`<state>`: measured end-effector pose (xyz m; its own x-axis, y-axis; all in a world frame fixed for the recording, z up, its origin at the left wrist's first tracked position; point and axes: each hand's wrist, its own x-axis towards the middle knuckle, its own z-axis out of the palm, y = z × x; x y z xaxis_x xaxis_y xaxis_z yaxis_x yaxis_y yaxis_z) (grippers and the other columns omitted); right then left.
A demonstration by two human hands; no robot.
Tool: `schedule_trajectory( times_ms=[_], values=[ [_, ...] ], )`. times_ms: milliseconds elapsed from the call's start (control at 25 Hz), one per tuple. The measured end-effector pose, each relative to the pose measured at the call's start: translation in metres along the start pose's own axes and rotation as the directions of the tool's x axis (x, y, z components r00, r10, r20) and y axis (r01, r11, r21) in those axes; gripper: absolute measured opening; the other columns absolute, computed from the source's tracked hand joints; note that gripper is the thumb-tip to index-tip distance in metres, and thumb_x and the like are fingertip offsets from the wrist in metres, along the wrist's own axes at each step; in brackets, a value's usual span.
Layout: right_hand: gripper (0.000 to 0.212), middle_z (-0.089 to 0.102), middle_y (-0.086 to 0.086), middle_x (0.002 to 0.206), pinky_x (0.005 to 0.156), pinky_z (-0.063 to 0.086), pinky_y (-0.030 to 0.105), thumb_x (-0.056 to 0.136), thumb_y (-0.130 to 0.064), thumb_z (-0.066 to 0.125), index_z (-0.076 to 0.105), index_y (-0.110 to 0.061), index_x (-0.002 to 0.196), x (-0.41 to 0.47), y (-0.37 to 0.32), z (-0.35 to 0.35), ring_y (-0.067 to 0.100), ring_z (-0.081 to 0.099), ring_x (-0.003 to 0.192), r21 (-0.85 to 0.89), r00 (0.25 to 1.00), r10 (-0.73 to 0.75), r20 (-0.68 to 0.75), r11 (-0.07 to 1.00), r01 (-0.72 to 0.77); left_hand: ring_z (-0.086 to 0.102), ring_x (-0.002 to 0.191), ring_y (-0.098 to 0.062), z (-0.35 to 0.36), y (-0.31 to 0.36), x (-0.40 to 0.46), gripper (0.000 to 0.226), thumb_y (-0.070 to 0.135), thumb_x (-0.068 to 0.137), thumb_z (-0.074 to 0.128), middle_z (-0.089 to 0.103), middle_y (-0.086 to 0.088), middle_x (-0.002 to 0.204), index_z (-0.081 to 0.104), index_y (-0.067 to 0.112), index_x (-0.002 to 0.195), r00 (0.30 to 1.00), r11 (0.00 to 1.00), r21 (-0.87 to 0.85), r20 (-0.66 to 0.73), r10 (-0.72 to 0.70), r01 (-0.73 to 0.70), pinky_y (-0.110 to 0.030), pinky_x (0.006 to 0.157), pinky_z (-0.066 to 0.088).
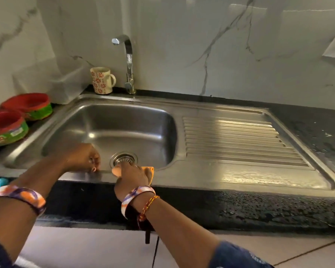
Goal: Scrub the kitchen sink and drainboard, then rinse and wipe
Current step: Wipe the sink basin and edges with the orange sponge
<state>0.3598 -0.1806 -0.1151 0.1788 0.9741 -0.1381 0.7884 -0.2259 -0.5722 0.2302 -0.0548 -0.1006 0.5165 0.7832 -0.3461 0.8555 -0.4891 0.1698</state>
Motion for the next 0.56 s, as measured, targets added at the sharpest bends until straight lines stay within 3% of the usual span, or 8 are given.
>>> schedule_trajectory(
  times_ms=[80, 160, 200, 320, 400, 480, 520, 560],
  values=[
    [0.037, 0.060, 0.008, 0.123, 0.096, 0.039, 0.029, 0.090, -0.008, 0.051, 0.055, -0.013, 0.127, 0.013, -0.004, -0.007, 0.025, 0.053, 0.118, 0.288, 0.994, -0.057, 0.092, 0.957, 0.028, 0.061, 0.071, -0.009, -0.010, 0.000, 0.005, 0.028, -0.001, 0.081, 0.061, 0.068, 0.004, 0.077, 0.068, 0.024, 0.071, 0.998, 0.999, 0.029, 0.051, -0.033, 0.031, -0.025, 0.073, 0.051],
    [0.036, 0.061, 0.008, 0.109, 0.071, 0.042, 0.018, 0.092, -0.004, 0.051, 0.055, -0.006, 0.127, 0.017, 0.006, -0.034, 0.019, 0.057, 0.098, 0.651, 0.984, -0.054, 0.167, 0.756, -0.069, 0.060, 0.063, -0.003, -0.023, 0.004, 0.012, 0.022, 0.000, 0.083, 0.058, 0.065, 0.008, 0.073, 0.069, 0.019, 0.085, 0.990, 0.996, 0.062, 0.123, -0.068, 0.060, -0.014, 0.063, 0.047],
    [0.036, 0.060, 0.004, 0.101, 0.066, 0.042, 0.015, 0.092, -0.001, 0.049, 0.054, -0.006, 0.127, 0.018, 0.017, -0.055, 0.014, 0.057, 0.088, 0.746, 0.988, -0.034, 0.148, 0.660, -0.089, 0.059, 0.060, -0.003, -0.029, 0.010, 0.019, 0.022, 0.001, 0.083, 0.058, 0.067, 0.007, 0.075, 0.070, 0.016, 0.093, 0.989, 0.996, 0.077, 0.134, -0.063, 0.053, -0.011, 0.058, 0.045],
    [0.031, 0.056, 0.002, 0.094, 0.058, 0.042, 0.009, 0.094, -0.004, 0.046, 0.056, -0.012, 0.123, 0.014, 0.082, -0.125, 0.012, 0.052, 0.074, 0.767, 0.964, 0.189, -0.186, 0.641, 0.022, 0.057, 0.069, -0.003, -0.045, 0.051, 0.042, 0.020, 0.014, 0.087, 0.060, 0.070, 0.003, 0.092, 0.070, 0.018, 0.104, 0.992, 0.982, 0.171, 0.102, 0.068, -0.085, -0.003, 0.054, 0.038],
    [0.027, 0.060, 0.008, 0.104, 0.071, 0.049, 0.021, 0.096, -0.011, 0.046, 0.056, -0.012, 0.121, 0.006, 0.147, -0.161, 0.027, 0.056, 0.089, 0.659, 0.756, 0.422, -0.499, 0.752, 0.015, 0.059, 0.080, -0.006, -0.048, 0.093, 0.062, 0.019, 0.024, 0.088, 0.060, 0.069, 0.004, 0.101, 0.070, 0.020, 0.104, 0.978, 0.960, 0.186, 0.039, 0.206, -0.209, -0.005, 0.058, 0.036],
    [0.034, 0.056, 0.015, 0.124, 0.093, 0.046, 0.042, 0.097, -0.018, 0.042, 0.048, -0.011, 0.130, -0.014, 0.214, -0.178, 0.036, 0.053, 0.111, 0.520, 0.450, 0.612, -0.650, 0.790, -0.324, 0.062, 0.094, -0.011, -0.045, 0.136, 0.089, 0.021, 0.029, 0.089, 0.060, 0.069, 0.004, 0.107, 0.069, 0.020, 0.106, 0.950, 0.938, 0.154, 0.008, 0.314, -0.311, -0.013, 0.070, 0.039],
    [0.038, 0.050, 0.017, 0.131, 0.098, 0.041, 0.051, 0.096, -0.020, 0.040, 0.043, -0.013, 0.133, -0.028, 0.247, -0.182, 0.039, 0.047, 0.119, 0.438, 0.301, 0.657, -0.691, 0.713, -0.548, 0.062, 0.095, -0.012, -0.041, 0.154, 0.101, 0.023, 0.031, 0.089, 0.060, 0.068, 0.003, 0.108, 0.068, 0.020, 0.107, 0.938, 0.930, 0.129, -0.003, 0.347, -0.344, -0.016, 0.076, 0.041],
    [0.039, 0.045, 0.019, 0.135, 0.099, 0.039, 0.056, 0.094, -0.022, 0.039, 0.040, -0.013, 0.133, -0.042, 0.275, -0.187, 0.041, 0.042, 0.124, 0.344, 0.206, 0.671, -0.712, 0.590, -0.731, 0.061, 0.093, -0.011, -0.038, 0.170, 0.113, 0.024, 0.034, 0.088, 0.060, 0.067, 0.004, 0.107, 0.067, 0.021, 0.107, 0.929, 0.924, 0.112, -0.025, 0.370, -0.365, -0.019, 0.080, 0.044]
  ],
)
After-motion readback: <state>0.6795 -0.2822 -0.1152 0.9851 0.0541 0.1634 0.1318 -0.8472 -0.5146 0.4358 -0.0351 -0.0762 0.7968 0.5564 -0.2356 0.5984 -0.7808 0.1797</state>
